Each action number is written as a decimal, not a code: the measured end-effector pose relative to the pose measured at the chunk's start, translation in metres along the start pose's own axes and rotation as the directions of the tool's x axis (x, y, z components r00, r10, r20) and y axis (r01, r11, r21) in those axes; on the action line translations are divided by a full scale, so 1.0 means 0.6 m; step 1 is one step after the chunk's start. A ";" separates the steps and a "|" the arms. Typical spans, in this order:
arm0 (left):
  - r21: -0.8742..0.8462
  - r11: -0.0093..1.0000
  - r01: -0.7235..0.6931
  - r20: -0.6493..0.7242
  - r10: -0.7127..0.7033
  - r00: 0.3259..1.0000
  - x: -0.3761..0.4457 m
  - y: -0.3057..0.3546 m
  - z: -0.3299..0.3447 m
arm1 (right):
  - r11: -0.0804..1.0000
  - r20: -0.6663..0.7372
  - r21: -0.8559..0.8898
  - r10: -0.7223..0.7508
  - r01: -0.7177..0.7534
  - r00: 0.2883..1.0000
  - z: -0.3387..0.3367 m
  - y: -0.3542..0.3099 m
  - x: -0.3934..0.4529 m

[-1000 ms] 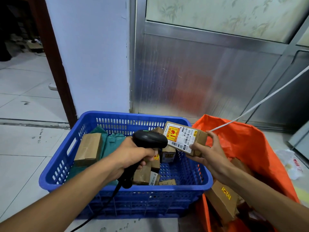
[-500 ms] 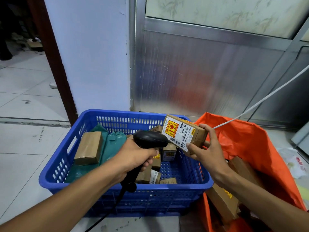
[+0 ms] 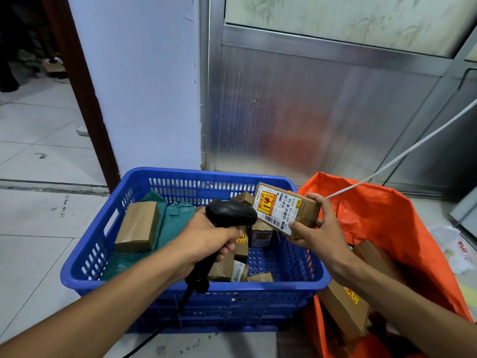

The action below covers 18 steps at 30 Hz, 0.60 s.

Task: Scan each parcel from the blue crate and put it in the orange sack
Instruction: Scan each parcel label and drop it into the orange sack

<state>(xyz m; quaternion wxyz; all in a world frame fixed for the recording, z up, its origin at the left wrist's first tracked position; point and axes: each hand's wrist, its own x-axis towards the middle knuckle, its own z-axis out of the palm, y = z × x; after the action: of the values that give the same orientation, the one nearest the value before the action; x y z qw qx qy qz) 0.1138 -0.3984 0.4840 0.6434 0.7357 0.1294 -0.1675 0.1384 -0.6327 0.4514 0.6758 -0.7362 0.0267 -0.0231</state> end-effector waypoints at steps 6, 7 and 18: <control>0.005 1.000 0.011 0.005 -0.011 1.000 0.001 0.000 -0.003 | 0.997 -0.034 -0.076 0.015 -0.018 0.999 -0.021 0.002 0.017; 0.007 1.000 0.012 0.006 -0.013 1.000 0.001 0.001 -0.004 | 0.993 -0.046 -0.117 0.004 -0.009 0.999 -0.029 -0.002 0.021; 0.026 0.999 0.027 -0.020 -0.027 0.999 0.007 0.000 -0.004 | 0.803 -0.122 -0.596 -0.109 0.015 0.987 -0.166 -0.010 0.050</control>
<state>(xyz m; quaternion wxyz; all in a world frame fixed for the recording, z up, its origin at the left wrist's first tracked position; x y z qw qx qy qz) 0.1180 -0.3963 0.4826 0.6299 0.7440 0.1435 -0.1704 0.1616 -0.7333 0.4657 0.4072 -0.9069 0.0592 -0.0911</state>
